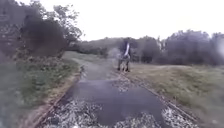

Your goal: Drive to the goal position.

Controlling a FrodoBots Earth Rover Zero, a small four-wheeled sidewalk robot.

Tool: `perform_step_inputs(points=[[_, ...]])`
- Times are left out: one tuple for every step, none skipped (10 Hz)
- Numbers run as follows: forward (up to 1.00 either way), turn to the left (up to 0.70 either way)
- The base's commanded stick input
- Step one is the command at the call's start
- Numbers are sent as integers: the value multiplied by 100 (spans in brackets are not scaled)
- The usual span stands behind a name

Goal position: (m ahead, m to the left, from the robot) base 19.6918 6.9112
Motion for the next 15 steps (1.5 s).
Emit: perform_step_inputs(points=[[70, 0], [70, 0], [70, 2], [70, 10], [70, 13], [70, 14], [70, 14], [70, 13], [70, 11], [70, 0], [70, 0], [70, 0], [70, 0], [70, 0], [70, 0]])
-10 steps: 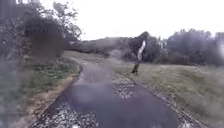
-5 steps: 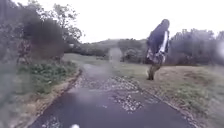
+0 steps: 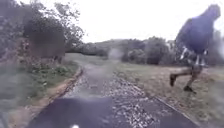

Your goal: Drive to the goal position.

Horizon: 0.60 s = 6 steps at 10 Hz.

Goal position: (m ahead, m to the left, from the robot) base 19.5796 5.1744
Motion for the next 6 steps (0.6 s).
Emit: perform_step_inputs(points=[[70, 0], [70, 0], [70, 0], [70, 0], [70, 0], [70, 0]])
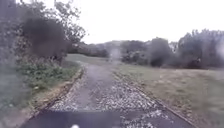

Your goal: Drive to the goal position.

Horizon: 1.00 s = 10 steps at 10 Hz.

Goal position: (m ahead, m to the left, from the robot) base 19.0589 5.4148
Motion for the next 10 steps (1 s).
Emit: perform_step_inputs(points=[[70, 1], [70, 13], [70, 14], [70, 14], [70, 14], [70, 4], [70, 2], [70, 1], [70, 1], [70, 1]])
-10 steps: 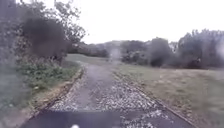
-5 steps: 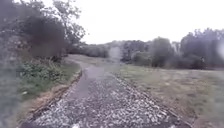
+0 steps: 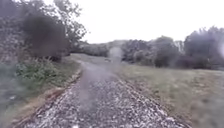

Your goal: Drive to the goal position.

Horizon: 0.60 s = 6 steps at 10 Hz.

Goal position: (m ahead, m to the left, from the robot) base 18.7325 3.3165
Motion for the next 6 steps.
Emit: perform_step_inputs(points=[[70, 1], [70, 1], [70, 0], [70, 0], [70, 0], [70, 0]])
